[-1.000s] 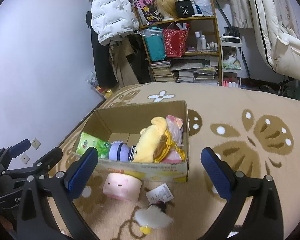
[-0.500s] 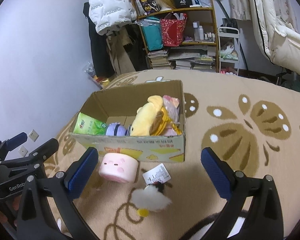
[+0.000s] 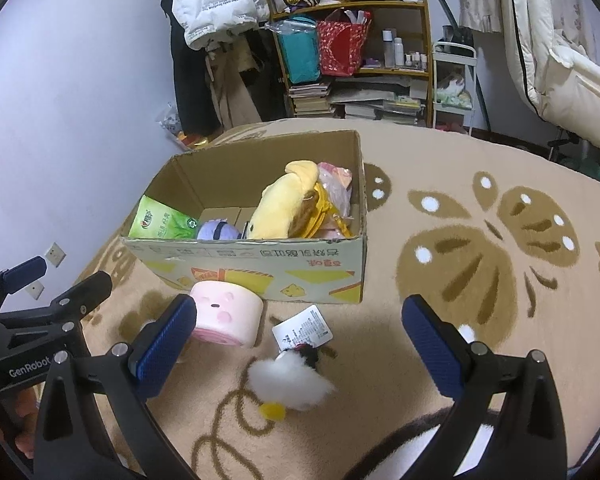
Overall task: Organize soft objects
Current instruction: 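Move the left tool to the pink marshmallow plush while the right tool reaches the white penguin plush, then grasp the pink marshmallow plush with the left tool while the right tool grasps the white penguin plush, then carry both plush toys over the box, lower them in and open both tools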
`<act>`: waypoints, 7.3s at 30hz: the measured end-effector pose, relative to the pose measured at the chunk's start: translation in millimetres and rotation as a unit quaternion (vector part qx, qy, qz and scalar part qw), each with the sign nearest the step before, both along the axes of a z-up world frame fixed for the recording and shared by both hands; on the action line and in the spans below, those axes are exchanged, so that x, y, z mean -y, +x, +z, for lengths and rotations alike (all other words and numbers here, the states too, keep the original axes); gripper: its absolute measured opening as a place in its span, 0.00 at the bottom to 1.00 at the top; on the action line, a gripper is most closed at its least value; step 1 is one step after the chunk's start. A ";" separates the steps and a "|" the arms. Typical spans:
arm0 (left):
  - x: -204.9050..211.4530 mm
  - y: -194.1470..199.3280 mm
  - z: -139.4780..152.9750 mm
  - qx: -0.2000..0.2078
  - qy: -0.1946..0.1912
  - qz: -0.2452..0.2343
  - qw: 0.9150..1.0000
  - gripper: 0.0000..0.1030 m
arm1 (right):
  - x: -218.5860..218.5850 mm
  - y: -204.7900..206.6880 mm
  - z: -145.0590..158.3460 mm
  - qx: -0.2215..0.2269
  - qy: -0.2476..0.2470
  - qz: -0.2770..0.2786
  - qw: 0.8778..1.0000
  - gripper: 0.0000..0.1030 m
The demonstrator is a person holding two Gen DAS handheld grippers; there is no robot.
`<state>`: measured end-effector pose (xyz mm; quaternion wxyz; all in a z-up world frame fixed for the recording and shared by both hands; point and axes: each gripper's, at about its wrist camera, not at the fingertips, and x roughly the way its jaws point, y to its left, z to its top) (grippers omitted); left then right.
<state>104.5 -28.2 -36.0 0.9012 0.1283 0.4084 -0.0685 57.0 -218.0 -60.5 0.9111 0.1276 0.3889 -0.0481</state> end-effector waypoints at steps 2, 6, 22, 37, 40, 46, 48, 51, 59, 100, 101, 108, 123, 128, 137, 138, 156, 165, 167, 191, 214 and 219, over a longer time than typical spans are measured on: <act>1.1 1.4 -2.3 -0.002 0.000 0.001 1.000 0.97 | 0.0 1.5 -2.9 -0.007 0.003 0.003 1.000 1.00; 3.2 4.4 -6.4 -0.009 0.000 0.000 1.000 0.97 | -1.7 5.3 -9.9 -0.023 0.003 0.007 1.000 1.00; 16.4 13.8 -27.3 -0.046 0.004 -0.019 0.999 0.98 | -8.4 18.6 -44.2 -0.093 0.006 0.020 0.995 1.00; 30.7 20.5 -42.1 -0.063 0.012 -0.037 0.997 0.97 | -18.3 34.0 -88.2 -0.191 0.029 0.055 0.980 0.65; 32.9 22.1 -44.6 -0.068 0.007 -0.040 0.997 0.97 | -18.9 35.8 -97.5 -0.213 0.033 0.060 0.975 0.39; 36.0 26.5 -51.1 -0.087 -0.018 -0.046 0.995 0.97 | -13.3 38.0 -93.7 -0.191 0.050 0.058 0.978 0.34; 36.2 29.8 -55.3 -0.099 -0.031 -0.046 0.994 0.97 | -12.0 40.8 -91.6 -0.187 0.052 0.057 0.979 0.34; 35.8 34.1 -61.7 -0.114 -0.041 -0.045 0.992 0.97 | -6.6 42.8 -90.8 -0.184 0.055 0.054 0.980 0.34; 43.4 43.1 -79.6 -0.146 -0.054 -0.051 0.987 0.97 | 8.3 45.7 -97.3 -0.194 0.059 0.050 0.978 0.34; 45.8 35.7 -108.0 -0.183 -0.098 -0.023 0.978 0.44 | -2.3 49.7 -98.2 -0.183 0.040 0.053 0.981 0.33; 43.4 34.4 -106.8 -0.181 -0.097 -0.021 0.978 0.43 | -2.5 48.6 -97.5 -0.181 0.039 0.052 0.981 0.33; 28.6 11.7 -92.9 -0.159 -0.096 0.000 0.983 0.41 | 2.4 40.2 -86.3 -0.165 0.052 0.040 0.984 0.32; 7.2 1.9 -50.6 -0.084 -0.071 0.026 0.994 0.40 | 1.2 12.4 -22.9 -0.054 0.046 0.035 0.997 0.31; 7.6 1.3 -32.8 -0.045 -0.048 0.021 0.998 0.40 | -1.7 1.4 0.0 -0.006 0.042 0.041 0.998 0.31; 8.5 -2.4 5.3 0.033 -0.052 0.007 0.998 0.40 | -0.8 7.9 16.9 0.039 0.047 0.042 0.997 0.31; 8.7 -2.9 8.3 0.043 -0.049 0.009 0.998 0.40 | -1.0 8.3 18.2 0.045 0.046 0.044 0.997 0.31; 22.1 29.7 32.9 0.111 -0.046 0.006 0.993 0.41 | -6.4 20.7 36.5 0.121 0.023 0.043 0.991 0.31; 30.1 44.1 40.2 0.141 -0.042 0.000 0.989 0.41 | -1.4 40.3 32.2 0.133 0.017 0.039 0.990 0.31; 32.5 48.6 37.5 0.141 -0.042 -0.003 0.989 0.41 | 1.0 46.2 30.6 0.134 0.018 0.041 0.990 0.31; 53.2 83.0 -3.3 0.102 -0.025 -0.024 0.994 0.48 | 13.0 100.0 -3.4 0.102 0.039 0.057 0.992 0.36; 20.8 69.0 17.8 0.133 -0.050 0.023 0.990 0.98 | 19.6 82.6 7.3 0.093 0.025 0.032 0.995 0.91; 8.9 62.5 23.2 0.128 -0.062 0.038 0.989 0.99 | 16.1 74.5 10.3 0.095 0.016 0.030 0.995 0.99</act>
